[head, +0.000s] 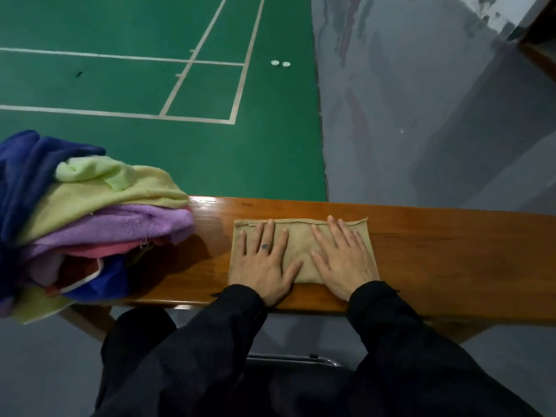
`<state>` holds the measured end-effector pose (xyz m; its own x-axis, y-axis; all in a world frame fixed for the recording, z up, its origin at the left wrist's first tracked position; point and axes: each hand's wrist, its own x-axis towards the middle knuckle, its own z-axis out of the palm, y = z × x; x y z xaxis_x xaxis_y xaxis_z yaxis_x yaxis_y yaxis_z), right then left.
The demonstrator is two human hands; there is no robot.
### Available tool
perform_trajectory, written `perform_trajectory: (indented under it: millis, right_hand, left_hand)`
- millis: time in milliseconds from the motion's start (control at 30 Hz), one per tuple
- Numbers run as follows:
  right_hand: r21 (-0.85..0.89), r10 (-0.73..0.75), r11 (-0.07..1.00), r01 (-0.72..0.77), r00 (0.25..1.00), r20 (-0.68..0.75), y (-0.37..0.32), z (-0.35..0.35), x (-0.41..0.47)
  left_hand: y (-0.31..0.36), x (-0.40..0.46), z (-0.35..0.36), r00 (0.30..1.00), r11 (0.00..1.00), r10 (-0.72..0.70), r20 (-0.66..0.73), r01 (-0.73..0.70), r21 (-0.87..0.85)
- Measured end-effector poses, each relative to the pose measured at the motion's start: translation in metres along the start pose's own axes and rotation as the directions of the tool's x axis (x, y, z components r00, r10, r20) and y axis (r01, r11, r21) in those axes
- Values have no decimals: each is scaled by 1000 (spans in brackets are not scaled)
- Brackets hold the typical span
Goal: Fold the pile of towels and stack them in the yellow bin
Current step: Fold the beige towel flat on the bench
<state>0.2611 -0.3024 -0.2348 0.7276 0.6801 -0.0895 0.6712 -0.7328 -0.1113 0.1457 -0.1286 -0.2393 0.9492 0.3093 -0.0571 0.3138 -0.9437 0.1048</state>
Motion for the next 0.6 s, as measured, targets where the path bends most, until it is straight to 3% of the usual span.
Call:
perform_trajectory:
  millis: [133, 267, 333, 433, 500, 600]
  right_hand:
    - [-58, -3, 998, 3, 1000, 11, -7, 10, -37]
    - [-85, 43, 995, -52, 994, -104, -14, 9, -57]
    - [-97, 13, 995, -24, 993, -116, -13, 4, -63]
    - [-66, 15, 998, -14, 1000, 21, -4, 0, -69]
    - [-49, 14, 999, -11, 998, 66, 0, 4, -71]
    - [-48, 29, 999, -24, 994, 107, -1, 1, -64]
  left_hand:
    - [3, -35, 2, 999, 1000, 10, 32, -10, 11]
    - [4, -56, -5, 1000, 999, -18, 13, 19, -45]
    - [-6, -59, -14, 982, 972, -178, -69, 164, -169]
    - [-32, -68, -22, 832, 808, -552, -55, 517, -284]
    - [-37, -72, -21, 813, 794, -583, -7, 568, -215]
    - [-27, -63, -25, 862, 832, -506, 32, 498, -246]
